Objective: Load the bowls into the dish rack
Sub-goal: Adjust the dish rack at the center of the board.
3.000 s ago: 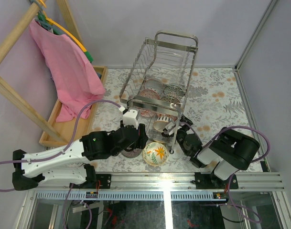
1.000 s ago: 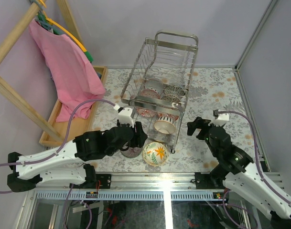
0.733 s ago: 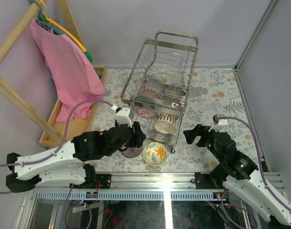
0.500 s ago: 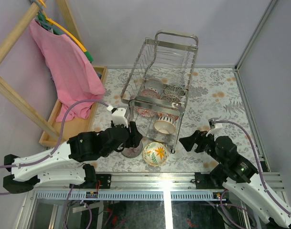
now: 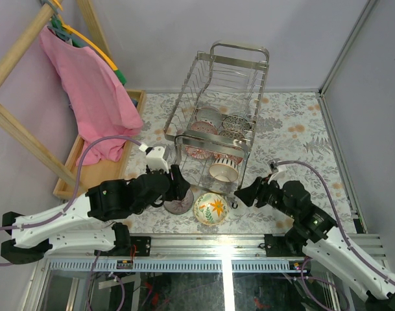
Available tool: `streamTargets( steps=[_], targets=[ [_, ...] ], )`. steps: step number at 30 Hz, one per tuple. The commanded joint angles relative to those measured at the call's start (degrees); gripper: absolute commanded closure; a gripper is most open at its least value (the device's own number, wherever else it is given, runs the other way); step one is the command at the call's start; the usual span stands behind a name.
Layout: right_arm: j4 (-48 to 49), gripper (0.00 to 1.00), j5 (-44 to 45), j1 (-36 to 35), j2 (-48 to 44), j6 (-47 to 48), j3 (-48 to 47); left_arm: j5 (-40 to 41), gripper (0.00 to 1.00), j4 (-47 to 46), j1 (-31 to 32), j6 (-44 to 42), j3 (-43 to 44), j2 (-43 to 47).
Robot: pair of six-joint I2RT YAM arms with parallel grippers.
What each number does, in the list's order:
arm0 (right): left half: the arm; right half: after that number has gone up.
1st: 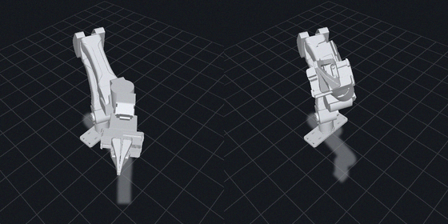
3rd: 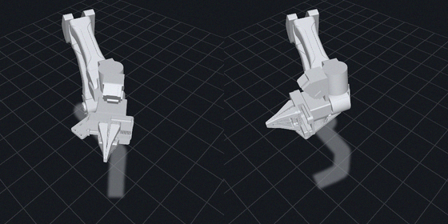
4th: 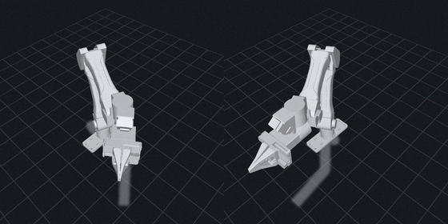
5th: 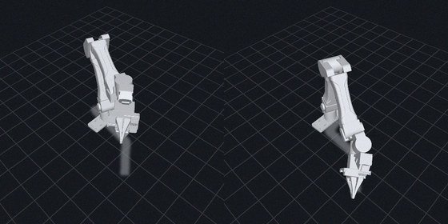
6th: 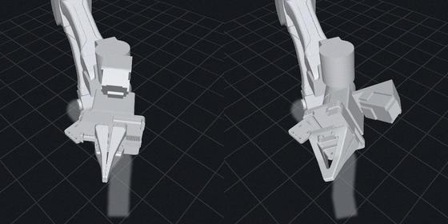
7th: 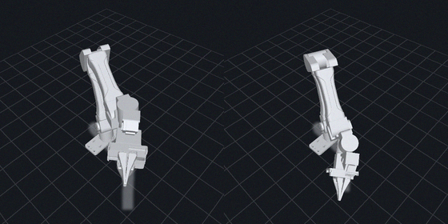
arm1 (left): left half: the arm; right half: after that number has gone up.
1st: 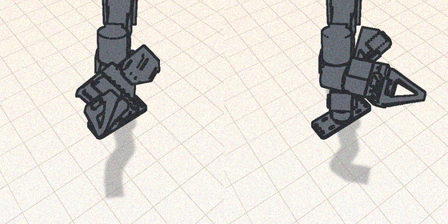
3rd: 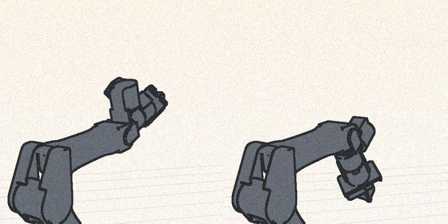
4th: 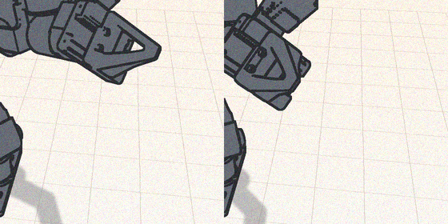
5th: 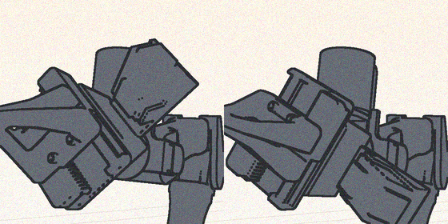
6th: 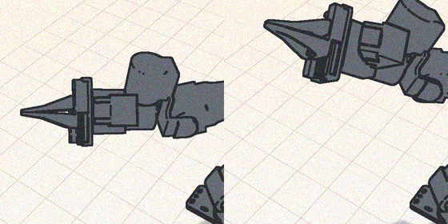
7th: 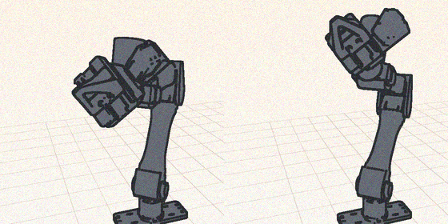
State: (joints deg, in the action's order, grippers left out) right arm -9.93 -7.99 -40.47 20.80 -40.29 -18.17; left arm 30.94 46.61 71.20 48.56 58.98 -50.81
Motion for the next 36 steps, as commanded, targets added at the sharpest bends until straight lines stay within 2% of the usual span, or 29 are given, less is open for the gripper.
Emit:
streamTargets(
  steps=[1, 4, 10, 15, 24, 31, 36],
  targets=[
    [7.4, 0.44, 2.4, -0.9, 3.1, 1.0, -2.2, 1.5, 0.47, 0.4, -0.3, 1.6, -0.8, 0.5],
    [9.7, 0.49, 6.0, -2.6, 5.1, 1.1, -2.1, 1.4, 0.47, 0.5, -0.3, 1.7, -0.8, 0.4],
    [11.7, 0.52, 13.4, -6.7, 8.1, 1.2, -2.3, 1.3, 0.47, 0.6, -0.3, 1.8, -0.5, -0.3],
    [7.0, 0.58, 21.7, -7.0, 6.3, -0.5, -2.3, 1.2, 0.47, 0.9, -0.3, 1.7, -0.4, -0.5],
    [1.8, 0.6, 31.3, -6.9, 6.6, -1.4, -4.5, 1.1, 0.47, 1.6, -0.3, 1.7, -0.4, 0.1],
    [0.1, 0.59, 35.0, -5.7, 12.9, 0.9, -8.6, 0.6, 0.47, 2.9, -0.3, 2.2, -0.3, 1.4],
    [-0.4, 0.59, 31.3, 1.4, 14.7, 1.9, -9.7, 0.5, 0.48, 4.0, -0.3, 2.8, -0.6, 2.8]
  ],
)
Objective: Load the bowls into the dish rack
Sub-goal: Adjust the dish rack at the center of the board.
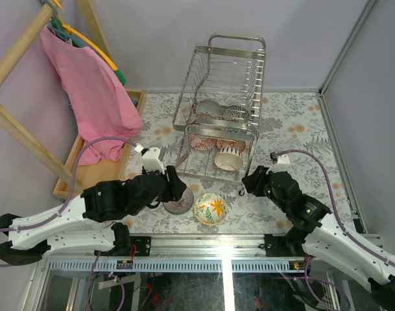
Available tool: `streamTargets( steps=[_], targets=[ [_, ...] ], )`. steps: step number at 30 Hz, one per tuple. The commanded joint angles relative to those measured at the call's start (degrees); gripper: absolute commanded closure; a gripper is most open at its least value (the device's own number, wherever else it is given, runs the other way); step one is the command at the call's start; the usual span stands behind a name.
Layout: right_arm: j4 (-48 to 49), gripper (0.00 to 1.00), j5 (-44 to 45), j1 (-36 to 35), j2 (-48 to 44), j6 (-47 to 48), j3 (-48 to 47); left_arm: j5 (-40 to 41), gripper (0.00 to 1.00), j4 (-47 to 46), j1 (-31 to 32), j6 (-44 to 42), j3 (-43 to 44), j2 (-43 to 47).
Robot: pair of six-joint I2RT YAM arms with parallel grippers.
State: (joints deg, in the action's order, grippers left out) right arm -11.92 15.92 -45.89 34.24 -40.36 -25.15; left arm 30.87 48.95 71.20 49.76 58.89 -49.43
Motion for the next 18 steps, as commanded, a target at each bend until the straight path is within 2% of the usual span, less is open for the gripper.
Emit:
streamTargets(
  steps=[1, 9, 18],
  targets=[
    [2.0, 0.59, 5.5, 9.2, 1.5, 2.2, -2.8, 0.6, 0.48, 1.7, -0.4, 1.7, -0.6, 1.6],
    [4.5, 0.59, -4.4, 20.9, 6.1, 4.1, -4.7, 0.2, 0.48, 2.0, -0.3, 2.4, -2.0, 3.0],
    [6.2, 0.58, -8.8, 26.3, 10.0, 6.2, -6.3, -0.4, 0.48, 1.9, -0.3, 3.5, -4.2, 2.8]
  ],
)
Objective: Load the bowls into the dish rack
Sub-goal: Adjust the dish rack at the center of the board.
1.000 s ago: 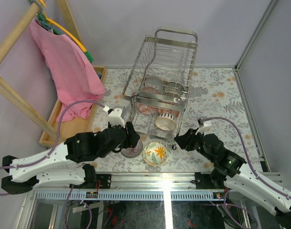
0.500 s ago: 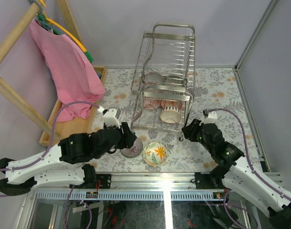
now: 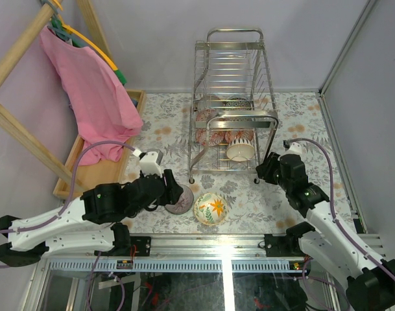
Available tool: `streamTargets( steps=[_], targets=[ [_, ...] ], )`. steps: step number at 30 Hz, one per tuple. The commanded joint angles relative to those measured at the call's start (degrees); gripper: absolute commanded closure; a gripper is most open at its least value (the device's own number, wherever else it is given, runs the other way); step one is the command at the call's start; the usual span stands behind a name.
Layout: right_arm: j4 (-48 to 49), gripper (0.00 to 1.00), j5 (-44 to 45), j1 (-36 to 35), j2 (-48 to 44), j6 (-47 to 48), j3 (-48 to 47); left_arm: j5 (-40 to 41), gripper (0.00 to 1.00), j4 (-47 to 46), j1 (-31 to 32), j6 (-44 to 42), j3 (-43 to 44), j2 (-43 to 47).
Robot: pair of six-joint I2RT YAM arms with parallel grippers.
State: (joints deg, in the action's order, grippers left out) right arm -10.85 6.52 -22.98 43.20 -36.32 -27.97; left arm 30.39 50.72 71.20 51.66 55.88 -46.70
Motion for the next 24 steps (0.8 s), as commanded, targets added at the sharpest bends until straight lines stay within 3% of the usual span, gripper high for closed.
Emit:
streamTargets(
  steps=[1, 9, 13, 20, 23, 24],
  targets=[
    [5.5, 0.58, -0.2, 4.1, 1.6, 2.3, -3.5, 0.0, 0.48, 0.1, -0.3, 1.7, -1.4, 0.0],
    [6.5, 0.57, -5.1, 9.4, 4.5, 4.6, -4.9, -0.9, 0.43, 0.3, -0.3, 3.5, -3.8, 0.0],
    [3.6, 0.53, -6.7, 9.6, 1.4, 5.1, -6.2, -1.9, 0.4, 0.1, -0.3, 4.7, -4.9, -0.7],
    [-7.1, 0.34, -9.6, 9.6, -6.8, 5.7, -10.0, -2.0, 0.36, 0.4, -0.3, 5.5, -5.2, -1.3],
    [-12.3, 0.17, -11.6, 9.5, -9.0, 5.3, -12.1, -1.7, 0.33, 1.3, -0.3, 6.3, -5.3, -1.0],
    [-13.9, 0.05, -12.2, 9.6, -9.5, 4.8, -12.6, -1.5, 0.31, 1.7, -0.3, 6.6, -5.3, -0.9]
  ],
)
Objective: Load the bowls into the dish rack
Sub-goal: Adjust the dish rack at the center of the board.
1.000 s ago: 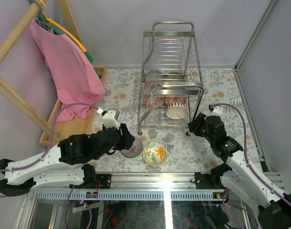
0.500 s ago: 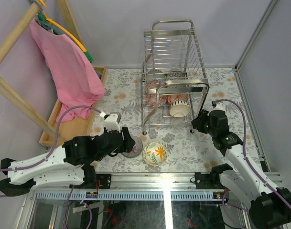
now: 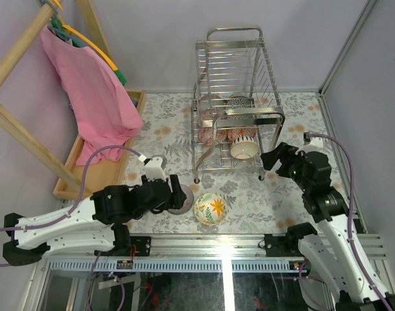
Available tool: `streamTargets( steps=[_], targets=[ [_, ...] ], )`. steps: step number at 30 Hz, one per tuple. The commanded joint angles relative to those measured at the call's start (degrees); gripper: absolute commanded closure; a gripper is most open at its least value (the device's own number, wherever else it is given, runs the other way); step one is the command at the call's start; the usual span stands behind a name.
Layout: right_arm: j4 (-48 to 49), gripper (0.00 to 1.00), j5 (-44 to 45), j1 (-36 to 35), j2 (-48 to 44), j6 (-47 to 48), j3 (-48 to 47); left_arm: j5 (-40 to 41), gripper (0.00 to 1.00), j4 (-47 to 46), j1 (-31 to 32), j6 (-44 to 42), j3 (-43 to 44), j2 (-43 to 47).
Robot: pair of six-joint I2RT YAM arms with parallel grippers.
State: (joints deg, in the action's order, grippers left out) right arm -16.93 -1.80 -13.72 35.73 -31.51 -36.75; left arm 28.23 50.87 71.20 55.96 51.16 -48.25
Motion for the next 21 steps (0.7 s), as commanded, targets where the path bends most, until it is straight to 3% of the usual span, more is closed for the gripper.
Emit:
streamTargets(
  steps=[1, 5, 9, 21],
  targets=[
    [-9.6, 0.0, -3.9, 0.3, -2.4, -1.2, -4.5, 1.0, 0.29, 2.2, -0.3, 2.8, -0.7, 0.8],
    [-18.0, 0.01, -3.0, 0.3, -1.8, -7.1, -9.3, 2.3, 0.2, 5.1, -0.3, 5.2, -1.2, 2.1],
    [-20.2, 0.01, -10.1, 0.3, -2.2, -6.4, -13.1, 3.1, 0.0, 7.6, -0.3, 7.5, -1.1, 3.3],
    [-21.7, 0.01, -13.7, 0.4, -7.3, -6.7, -8.6, 2.8, 0.0, 12.8, -0.3, 10.5, -3.2, 4.5]
  ],
)
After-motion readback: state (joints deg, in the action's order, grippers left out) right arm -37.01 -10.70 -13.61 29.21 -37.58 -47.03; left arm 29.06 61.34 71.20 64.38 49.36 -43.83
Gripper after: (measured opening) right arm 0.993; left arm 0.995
